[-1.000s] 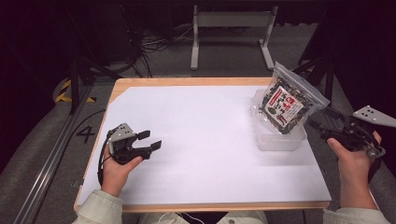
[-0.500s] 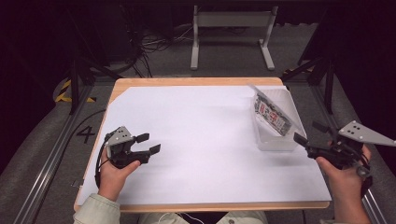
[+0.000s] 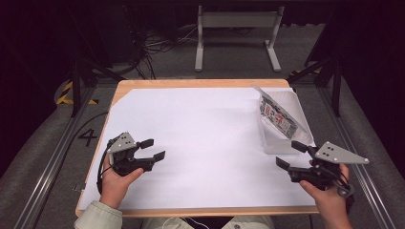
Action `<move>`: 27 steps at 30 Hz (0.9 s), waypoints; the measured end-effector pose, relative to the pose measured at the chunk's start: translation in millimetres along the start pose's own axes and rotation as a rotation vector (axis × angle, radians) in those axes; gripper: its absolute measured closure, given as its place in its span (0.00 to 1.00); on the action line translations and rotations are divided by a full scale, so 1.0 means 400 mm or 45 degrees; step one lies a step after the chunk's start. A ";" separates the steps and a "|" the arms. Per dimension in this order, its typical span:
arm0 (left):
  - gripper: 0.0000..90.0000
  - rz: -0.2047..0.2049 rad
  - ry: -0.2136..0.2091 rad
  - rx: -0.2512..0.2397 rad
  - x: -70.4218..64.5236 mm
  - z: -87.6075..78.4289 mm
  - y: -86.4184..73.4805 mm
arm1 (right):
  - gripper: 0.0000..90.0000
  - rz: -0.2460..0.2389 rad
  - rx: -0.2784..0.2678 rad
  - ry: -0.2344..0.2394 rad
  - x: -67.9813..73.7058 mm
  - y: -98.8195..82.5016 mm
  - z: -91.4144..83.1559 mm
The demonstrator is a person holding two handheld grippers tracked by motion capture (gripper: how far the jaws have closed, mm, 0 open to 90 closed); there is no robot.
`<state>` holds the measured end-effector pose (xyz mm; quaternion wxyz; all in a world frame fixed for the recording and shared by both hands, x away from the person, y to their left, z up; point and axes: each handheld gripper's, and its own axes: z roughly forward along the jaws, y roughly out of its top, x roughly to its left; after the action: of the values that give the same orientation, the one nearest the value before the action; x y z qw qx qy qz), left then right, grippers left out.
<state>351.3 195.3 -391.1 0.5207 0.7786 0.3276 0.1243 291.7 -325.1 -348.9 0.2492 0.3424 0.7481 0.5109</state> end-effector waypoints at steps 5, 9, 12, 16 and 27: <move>0.37 0.009 -0.014 -0.003 -0.003 -0.008 -0.005 | 0.22 -0.024 0.022 0.073 0.019 -0.014 0.049; 0.36 0.008 -0.024 -0.005 -0.005 -0.010 -0.013 | 0.22 -0.041 0.026 0.118 0.032 -0.025 0.086; 0.36 0.004 -0.022 0.000 -0.005 -0.012 -0.021 | 0.22 -0.047 0.033 0.146 0.039 -0.037 0.115; 0.35 0.006 -0.026 -0.003 -0.004 -0.012 -0.031 | 0.21 -0.053 0.050 0.170 0.047 -0.054 0.153; 0.33 0.020 -0.021 -0.002 -0.005 0.009 -0.056 | 0.20 -0.085 0.115 0.179 0.056 -0.091 0.240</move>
<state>343.0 197.0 -412.4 0.5230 0.7817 0.3170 0.1222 337.4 -259.9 -417.5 0.1974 0.2914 0.7970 0.4908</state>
